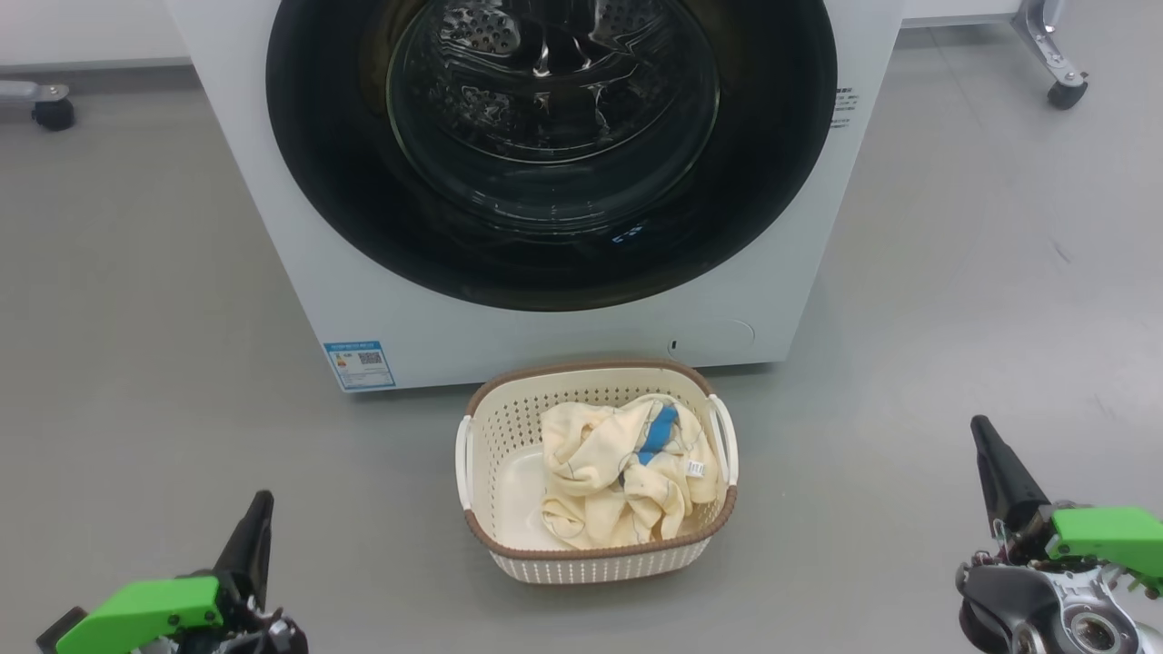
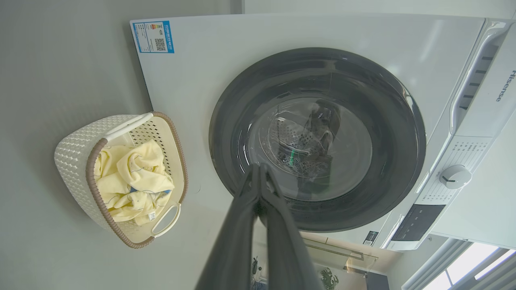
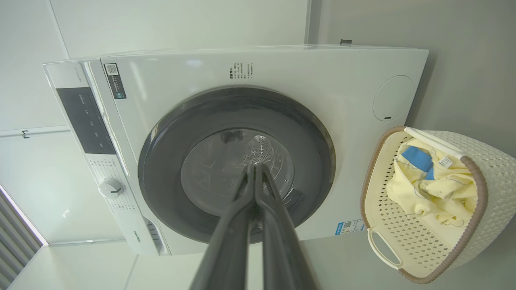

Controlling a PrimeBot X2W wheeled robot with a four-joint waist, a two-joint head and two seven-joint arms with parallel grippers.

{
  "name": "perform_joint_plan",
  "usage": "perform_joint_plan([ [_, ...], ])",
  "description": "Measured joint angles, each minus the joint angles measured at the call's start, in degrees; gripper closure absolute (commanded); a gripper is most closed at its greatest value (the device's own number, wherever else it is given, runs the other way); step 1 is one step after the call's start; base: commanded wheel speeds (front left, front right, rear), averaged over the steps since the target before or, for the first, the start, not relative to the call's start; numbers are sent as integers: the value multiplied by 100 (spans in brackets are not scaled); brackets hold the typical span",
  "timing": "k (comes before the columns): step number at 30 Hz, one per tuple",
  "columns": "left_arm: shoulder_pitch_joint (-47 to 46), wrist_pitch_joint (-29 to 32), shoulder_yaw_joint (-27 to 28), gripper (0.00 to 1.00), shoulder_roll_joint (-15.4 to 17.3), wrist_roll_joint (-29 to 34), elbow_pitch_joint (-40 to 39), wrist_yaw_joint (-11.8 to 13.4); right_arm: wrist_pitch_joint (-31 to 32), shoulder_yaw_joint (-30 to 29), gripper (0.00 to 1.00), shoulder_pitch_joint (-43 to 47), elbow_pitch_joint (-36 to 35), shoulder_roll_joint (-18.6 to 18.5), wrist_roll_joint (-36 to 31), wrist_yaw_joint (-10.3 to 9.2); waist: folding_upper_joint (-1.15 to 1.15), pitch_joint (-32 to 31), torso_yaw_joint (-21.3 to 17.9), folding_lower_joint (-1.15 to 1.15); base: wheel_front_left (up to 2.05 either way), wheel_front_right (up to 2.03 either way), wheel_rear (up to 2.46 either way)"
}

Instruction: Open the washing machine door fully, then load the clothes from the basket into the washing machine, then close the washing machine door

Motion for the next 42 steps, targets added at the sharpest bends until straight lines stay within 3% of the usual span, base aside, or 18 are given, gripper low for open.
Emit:
perform_joint_plan([
  [21, 0, 0, 0, 100, 0, 0, 0, 0, 0, 0, 100, 0, 0, 0, 0, 0, 0, 0, 0, 0, 0, 0, 0],
  [22, 0, 0, 0, 0, 0, 0, 0, 0, 1, 0, 0, 0, 0, 0, 0, 0, 0, 0, 0, 0, 0, 0, 0],
  [28, 304, -9, -48, 0, -85, -7, 434, 14, 0, 43, 0, 373, 414, 91, -2, 1, 0, 0, 0, 0, 0, 0, 0],
  [42, 319, -159, -141, 0, -86, 7, 280, 13, -14, 36, 0, 360, 299, 81, -108, 1, 0, 13, 2, 0, 0, 0, 0],
])
